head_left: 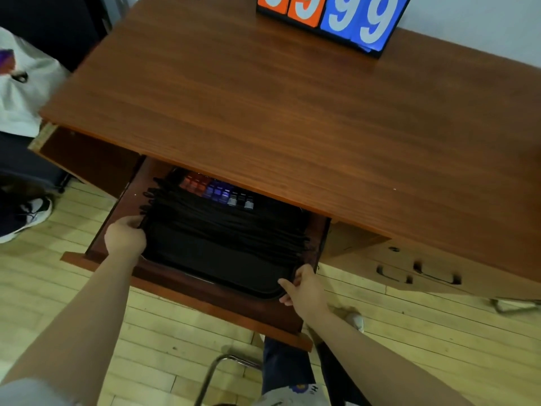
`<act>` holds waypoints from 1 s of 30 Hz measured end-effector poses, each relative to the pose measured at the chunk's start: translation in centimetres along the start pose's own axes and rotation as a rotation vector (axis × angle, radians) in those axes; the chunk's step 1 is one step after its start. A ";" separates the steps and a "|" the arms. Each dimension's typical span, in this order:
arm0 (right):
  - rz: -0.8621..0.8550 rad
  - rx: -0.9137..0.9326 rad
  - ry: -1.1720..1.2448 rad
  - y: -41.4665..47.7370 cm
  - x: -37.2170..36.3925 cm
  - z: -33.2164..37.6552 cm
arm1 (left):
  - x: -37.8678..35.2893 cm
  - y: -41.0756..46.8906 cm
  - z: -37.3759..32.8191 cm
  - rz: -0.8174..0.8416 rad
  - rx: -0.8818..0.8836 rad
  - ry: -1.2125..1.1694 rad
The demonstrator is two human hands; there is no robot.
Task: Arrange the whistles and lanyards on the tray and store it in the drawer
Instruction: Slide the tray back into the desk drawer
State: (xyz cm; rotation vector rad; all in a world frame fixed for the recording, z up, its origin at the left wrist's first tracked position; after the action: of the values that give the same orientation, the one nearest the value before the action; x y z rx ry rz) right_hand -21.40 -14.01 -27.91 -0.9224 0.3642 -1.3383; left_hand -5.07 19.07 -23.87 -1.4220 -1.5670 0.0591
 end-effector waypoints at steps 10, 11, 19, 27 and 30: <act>0.164 -0.181 -0.284 -1.3 1.9 2.5 | -0.6 -2.3 -0.9 0.093 0.208 -0.397; 0.163 -0.145 -0.465 -1.7 1.9 3.3 | -0.7 -2.8 -0.5 0.079 0.236 -0.438; 0.606 0.466 -1.015 -5.8 -5.9 7.2 | -2.1 -8.1 2.5 -0.001 0.440 -1.028; 0.880 0.120 -0.812 -5.3 -8.1 5.4 | -3.0 -9.1 2.6 0.034 0.448 -1.353; 0.808 0.126 -0.802 -4.7 -7.4 5.3 | -3.5 -8.2 2.3 0.101 0.413 -1.447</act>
State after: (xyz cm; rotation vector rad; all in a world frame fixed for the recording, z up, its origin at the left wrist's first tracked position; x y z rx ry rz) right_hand -22.56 -5.04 -23.18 -0.9761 0.0041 -0.2014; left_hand -13.19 14.98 -22.22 -1.0659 -2.3278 1.6703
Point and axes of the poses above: each hand's wrist, its own y-axis towards the middle knuckle, its own x-axis out of the back of the hand, z = x × y, the point moved 3 cm from there along y, towards the middle knuckle, and after that the axes turned 15 degrees about z, right-handed, at the moved point
